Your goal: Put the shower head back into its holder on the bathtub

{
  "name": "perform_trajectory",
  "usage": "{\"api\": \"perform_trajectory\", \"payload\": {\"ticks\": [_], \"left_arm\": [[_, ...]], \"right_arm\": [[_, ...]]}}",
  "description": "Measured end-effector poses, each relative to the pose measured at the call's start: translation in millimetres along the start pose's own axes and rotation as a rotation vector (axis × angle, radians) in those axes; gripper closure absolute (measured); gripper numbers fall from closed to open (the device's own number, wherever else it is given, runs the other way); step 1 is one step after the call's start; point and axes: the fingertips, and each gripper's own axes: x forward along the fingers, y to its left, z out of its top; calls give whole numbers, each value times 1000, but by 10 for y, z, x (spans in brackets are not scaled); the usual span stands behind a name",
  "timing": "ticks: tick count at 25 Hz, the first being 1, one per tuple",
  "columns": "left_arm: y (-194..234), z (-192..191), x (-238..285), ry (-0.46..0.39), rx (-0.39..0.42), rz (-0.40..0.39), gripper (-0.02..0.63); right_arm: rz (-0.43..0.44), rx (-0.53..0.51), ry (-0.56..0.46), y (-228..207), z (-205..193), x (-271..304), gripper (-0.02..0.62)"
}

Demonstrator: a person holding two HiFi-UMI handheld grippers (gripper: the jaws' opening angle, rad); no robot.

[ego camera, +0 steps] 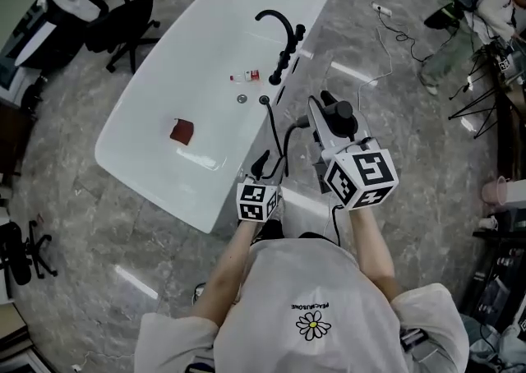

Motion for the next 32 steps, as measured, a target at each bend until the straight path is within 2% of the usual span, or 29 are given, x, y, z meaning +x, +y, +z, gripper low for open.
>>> {"api": "perform_trajectory", "payload": {"ticks": [5, 9, 14, 15, 17, 18, 20, 23, 27, 32], "left_arm": [[376, -113, 657, 123, -15, -26, 415], [660, -288, 1016, 212, -78, 31, 410], [642, -465, 1277, 266, -117, 22, 414], [653, -499, 1317, 277, -125, 34, 434], [677, -524, 1377, 291, -122, 63, 538], [701, -501, 1405, 290, -113, 77, 540], [830, -354, 1445, 259, -94, 120, 541], [1197, 127, 1440, 148, -68, 220, 541], [1637, 1180, 1385, -57, 42, 320, 541], [1841, 2546, 1151, -315, 175, 380, 541]], "right_arm": [[41, 41, -68, -69, 443, 519, 485], [125, 29, -142, 21, 908, 693, 486], [172, 37, -211, -126, 1319, 737, 486], [173, 34, -218, -183, 1362, 742, 486], [165, 29, -222, -310, 1406, 757, 486], [159, 29, -223, -372, 1414, 768, 486], [149, 27, -230, -477, 1436, 781, 486], [149, 33, -263, -570, 1537, 756, 486], [133, 7, -324, -665, 1719, 683, 488], [92, 13, -361, -825, 1771, 572, 488]]}}
